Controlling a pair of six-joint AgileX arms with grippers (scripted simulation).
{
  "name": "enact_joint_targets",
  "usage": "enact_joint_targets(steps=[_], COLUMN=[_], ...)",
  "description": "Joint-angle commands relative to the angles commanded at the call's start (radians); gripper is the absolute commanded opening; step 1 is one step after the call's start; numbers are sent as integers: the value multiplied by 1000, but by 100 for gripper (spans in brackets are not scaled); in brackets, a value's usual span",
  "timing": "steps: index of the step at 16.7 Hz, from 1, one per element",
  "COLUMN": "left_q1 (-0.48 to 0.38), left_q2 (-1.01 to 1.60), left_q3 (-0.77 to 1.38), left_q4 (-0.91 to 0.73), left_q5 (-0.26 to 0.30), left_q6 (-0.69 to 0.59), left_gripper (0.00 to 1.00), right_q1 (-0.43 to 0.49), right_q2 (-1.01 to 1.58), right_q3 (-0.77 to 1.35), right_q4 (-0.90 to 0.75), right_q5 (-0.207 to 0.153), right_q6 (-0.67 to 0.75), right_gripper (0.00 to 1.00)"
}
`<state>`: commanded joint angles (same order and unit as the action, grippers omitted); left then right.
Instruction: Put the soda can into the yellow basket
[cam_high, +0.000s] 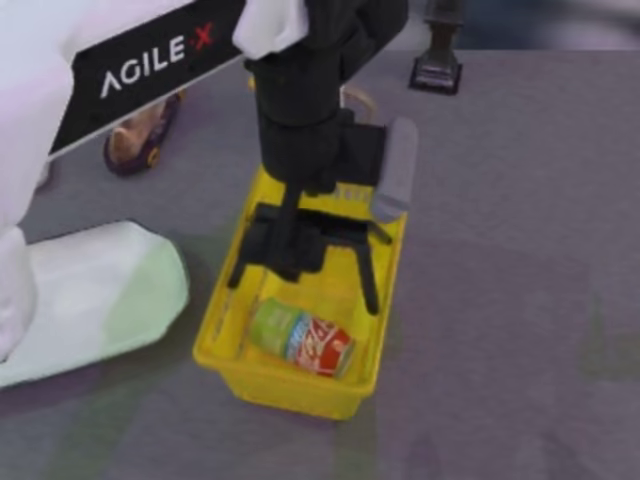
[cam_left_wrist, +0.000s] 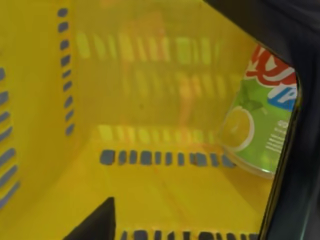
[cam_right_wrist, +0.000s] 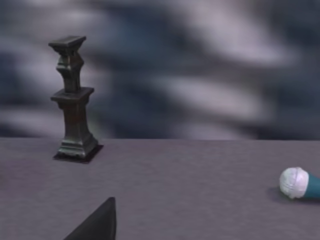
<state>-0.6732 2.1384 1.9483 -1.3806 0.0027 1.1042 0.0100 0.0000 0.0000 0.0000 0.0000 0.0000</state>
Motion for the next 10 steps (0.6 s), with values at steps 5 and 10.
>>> enact_joint_targets(steps=[5,10], left_q1=[-2,-2], left_q2=[-1,-1], left_q3=[-65,-65], left_q4=[64,64], left_q5=[0,0], left_q6=[0,0], left_gripper=[100,85], right_q1=[0,0], right_q2=[0,0], right_q3=[0,0], right_q4=[0,0], right_q5=[0,0], right_q6=[0,0], right_gripper=[100,100])
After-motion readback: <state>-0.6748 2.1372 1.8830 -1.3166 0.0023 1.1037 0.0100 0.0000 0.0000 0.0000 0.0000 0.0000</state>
